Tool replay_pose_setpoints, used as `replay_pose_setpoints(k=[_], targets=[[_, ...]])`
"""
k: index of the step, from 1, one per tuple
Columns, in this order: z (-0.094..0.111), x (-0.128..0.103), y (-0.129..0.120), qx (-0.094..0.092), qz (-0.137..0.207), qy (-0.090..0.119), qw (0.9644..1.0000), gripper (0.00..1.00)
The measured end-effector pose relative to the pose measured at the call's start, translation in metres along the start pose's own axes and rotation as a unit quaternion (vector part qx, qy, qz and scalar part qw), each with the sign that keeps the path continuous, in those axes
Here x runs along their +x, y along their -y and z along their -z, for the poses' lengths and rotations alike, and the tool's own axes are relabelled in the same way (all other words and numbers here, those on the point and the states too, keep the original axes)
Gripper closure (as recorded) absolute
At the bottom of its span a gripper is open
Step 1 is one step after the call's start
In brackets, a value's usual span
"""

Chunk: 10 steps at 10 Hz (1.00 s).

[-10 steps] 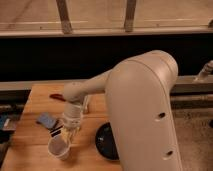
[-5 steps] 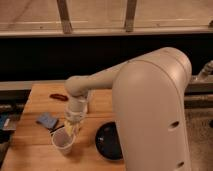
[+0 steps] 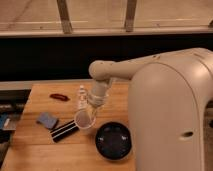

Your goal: Place the ceramic cup in the ceramic bowl

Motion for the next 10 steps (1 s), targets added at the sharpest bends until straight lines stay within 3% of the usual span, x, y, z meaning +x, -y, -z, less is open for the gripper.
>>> replay_pose_setpoints(k=[3,7,8,10], targets=[[0.029,0.049,0.057,0.013,-0.081,0.019,0.9965,1.00],[0.070,0.129,0.118,0.036,-0.191,0.035,0.9804,1.00],[0.070,0.144,0.127,0.034,-0.209,0.028,0.9770,1.00],[0.054,0.157,0.136,0.023,-0.227,0.016,0.9735,1.00]])
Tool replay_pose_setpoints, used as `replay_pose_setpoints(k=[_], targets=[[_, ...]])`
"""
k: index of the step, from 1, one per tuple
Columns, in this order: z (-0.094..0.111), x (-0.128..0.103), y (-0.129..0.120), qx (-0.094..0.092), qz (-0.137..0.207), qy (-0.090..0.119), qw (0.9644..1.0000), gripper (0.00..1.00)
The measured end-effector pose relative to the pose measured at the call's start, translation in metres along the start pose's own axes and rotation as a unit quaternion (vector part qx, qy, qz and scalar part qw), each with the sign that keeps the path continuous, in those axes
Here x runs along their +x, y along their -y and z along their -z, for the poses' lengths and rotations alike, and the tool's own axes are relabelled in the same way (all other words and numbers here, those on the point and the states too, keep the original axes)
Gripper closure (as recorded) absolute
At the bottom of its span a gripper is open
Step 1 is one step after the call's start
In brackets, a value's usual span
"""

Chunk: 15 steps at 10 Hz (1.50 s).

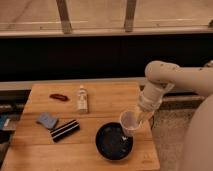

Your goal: Place the ceramic cup in the ceramic bowl

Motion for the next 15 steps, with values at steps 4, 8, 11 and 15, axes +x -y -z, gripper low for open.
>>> replay_pose_setpoints(k=[4,8,11,15], targets=[[-0.055,-0.008,-0.021,-0.026,-0.001,-0.024,0.9994,1.00],[-0.060,-0.022,-0.070,-0.036,0.044,-0.031,0.9979,1.00],[-0.065,-0.024,-0.090,-0.039,0.071,-0.036,0.9960,0.94],[-0.070,-0.021,-0.082,-0.030,0.064,-0.041,0.9966,0.55]])
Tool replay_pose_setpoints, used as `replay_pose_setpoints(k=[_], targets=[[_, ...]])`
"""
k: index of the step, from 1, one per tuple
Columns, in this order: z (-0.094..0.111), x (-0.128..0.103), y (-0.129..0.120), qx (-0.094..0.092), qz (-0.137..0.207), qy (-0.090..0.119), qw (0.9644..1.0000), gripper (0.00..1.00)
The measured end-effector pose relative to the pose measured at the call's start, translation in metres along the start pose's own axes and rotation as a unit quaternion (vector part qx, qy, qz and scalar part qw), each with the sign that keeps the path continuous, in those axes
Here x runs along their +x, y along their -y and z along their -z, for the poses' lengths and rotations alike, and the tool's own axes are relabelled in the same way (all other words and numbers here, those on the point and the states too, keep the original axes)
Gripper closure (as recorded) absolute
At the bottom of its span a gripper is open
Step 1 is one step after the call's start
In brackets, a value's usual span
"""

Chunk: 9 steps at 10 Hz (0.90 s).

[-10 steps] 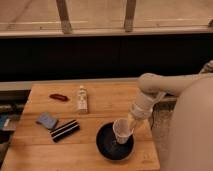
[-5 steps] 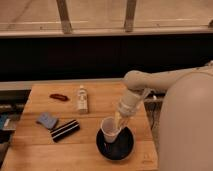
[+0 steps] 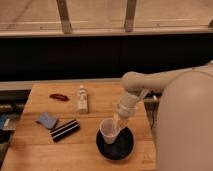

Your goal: Place the ceramic cup in the ceramic bowl

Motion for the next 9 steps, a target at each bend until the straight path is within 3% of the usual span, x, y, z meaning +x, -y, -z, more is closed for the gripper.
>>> replay_pose_setpoints(k=[3,4,7,9], targets=[[0.002,0.005,0.009,0.001,-0.011,0.000,0.9999,0.25],[0.002,0.006,0.012,-0.001,-0.011,0.001,0.9999,0.21],[0.004,0.002,0.004,-0.001,0.003,-0.001,1.0000,0.20],[0.022,0.000,-0.003,0.010,0.016,0.015,0.9997,0.20]])
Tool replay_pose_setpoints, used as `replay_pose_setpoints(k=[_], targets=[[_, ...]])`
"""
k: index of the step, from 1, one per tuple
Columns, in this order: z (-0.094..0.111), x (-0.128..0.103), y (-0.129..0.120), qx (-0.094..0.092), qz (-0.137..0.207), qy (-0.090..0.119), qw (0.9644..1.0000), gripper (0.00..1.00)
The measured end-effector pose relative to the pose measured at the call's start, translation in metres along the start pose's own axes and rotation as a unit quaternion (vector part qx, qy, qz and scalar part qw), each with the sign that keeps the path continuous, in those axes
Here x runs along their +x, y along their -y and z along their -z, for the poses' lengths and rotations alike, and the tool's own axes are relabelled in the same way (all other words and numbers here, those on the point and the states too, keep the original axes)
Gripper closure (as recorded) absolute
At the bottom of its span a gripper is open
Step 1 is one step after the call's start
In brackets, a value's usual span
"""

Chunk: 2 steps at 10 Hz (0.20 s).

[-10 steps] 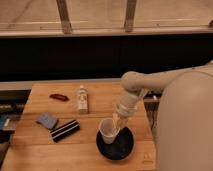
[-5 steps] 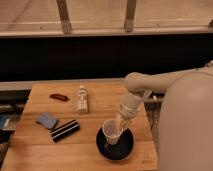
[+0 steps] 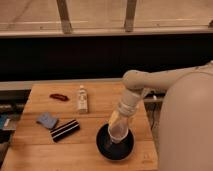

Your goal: Place the ceramic cup in the ceramic bowl

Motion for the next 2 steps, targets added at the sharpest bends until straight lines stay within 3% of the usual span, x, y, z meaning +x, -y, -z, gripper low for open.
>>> replay_pose_setpoints(k=[2], targets=[[0.036,0.001,-0.009,0.020,0.008,0.038,0.9990,0.20]])
